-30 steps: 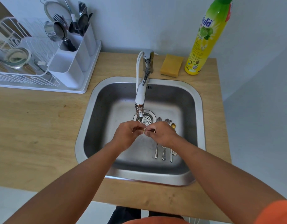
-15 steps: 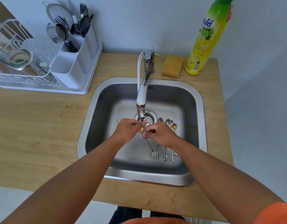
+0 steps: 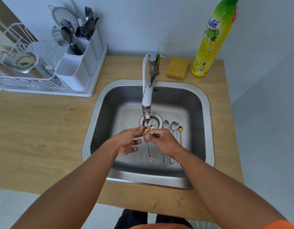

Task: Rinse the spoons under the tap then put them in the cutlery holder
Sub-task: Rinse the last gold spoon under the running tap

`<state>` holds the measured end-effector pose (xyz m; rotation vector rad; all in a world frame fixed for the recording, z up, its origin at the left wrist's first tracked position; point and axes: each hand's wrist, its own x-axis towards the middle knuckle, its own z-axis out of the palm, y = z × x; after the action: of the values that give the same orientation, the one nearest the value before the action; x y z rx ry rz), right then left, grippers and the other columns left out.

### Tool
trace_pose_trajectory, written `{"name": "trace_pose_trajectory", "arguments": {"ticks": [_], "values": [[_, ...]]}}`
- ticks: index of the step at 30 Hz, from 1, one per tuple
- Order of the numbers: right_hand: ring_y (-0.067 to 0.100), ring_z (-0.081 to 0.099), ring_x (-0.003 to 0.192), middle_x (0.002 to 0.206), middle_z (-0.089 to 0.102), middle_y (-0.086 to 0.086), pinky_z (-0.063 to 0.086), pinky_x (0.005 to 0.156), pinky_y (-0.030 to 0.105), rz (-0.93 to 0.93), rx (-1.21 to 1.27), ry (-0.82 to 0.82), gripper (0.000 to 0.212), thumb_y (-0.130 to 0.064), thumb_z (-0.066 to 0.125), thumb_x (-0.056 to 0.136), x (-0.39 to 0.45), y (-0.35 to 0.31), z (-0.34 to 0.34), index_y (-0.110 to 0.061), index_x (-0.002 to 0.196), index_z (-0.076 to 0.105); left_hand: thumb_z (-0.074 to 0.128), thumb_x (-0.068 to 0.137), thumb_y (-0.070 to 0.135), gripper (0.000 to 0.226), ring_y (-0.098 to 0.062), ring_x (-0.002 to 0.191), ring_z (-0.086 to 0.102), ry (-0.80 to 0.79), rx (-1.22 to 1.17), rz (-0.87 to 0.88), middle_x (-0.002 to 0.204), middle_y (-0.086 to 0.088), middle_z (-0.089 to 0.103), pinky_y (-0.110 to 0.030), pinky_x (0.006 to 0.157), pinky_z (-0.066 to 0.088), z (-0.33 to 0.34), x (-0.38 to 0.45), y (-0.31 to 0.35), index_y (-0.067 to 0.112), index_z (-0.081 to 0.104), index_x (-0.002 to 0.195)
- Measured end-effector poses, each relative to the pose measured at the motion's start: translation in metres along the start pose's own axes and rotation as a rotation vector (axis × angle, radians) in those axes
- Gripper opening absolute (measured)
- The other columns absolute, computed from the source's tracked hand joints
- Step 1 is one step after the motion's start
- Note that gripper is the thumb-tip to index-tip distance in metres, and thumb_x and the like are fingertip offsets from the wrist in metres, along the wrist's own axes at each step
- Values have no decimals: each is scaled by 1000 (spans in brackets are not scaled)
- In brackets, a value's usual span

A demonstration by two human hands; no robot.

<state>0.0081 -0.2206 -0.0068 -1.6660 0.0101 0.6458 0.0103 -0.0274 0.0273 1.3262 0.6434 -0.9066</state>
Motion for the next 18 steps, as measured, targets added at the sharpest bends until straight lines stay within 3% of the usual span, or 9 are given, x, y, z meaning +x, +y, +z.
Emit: {"name": "trace_pose_trajectory", "arguments": {"ticks": [4, 11, 14, 18], "values": [[19, 74, 104, 94, 81, -3, 52, 107, 43, -24, -25, 12, 13, -23, 72, 97, 0, -1, 1, -21, 89, 82, 64, 92, 62, 40, -13, 80, 41, 19, 27, 15, 99, 6, 63, -26, 62, 39, 4, 0, 0, 33, 82, 113], [22, 74, 99, 91, 80, -2, 55, 101, 40, -76, -33, 65, 13, -21, 71, 98, 4, -5, -1, -18, 90, 81, 67, 87, 71, 41, -15, 85, 45, 183, 38, 11, 92, 10, 64, -30, 64, 37, 25, -1, 16, 34, 85, 90], [22, 75, 95, 89, 80, -4, 57, 99, 45, -103, -58, 89, 13, -23, 71, 98, 2, -2, -1, -22, 89, 81, 63, 87, 74, 46, -16, 89, 47, 228, 25, 11, 95, 9, 68, -32, 69, 38, 32, -1, 16, 33, 85, 92], [22, 73, 92, 89, 79, -6, 57, 96, 48, -91, -59, 102, 13, -26, 70, 98, 0, 3, -3, -25, 91, 82, 63, 91, 68, 41, -17, 92, 47, 163, 18, 30, 99, 9, 70, -32, 70, 39, 29, -2, 9, 34, 84, 100]]}}
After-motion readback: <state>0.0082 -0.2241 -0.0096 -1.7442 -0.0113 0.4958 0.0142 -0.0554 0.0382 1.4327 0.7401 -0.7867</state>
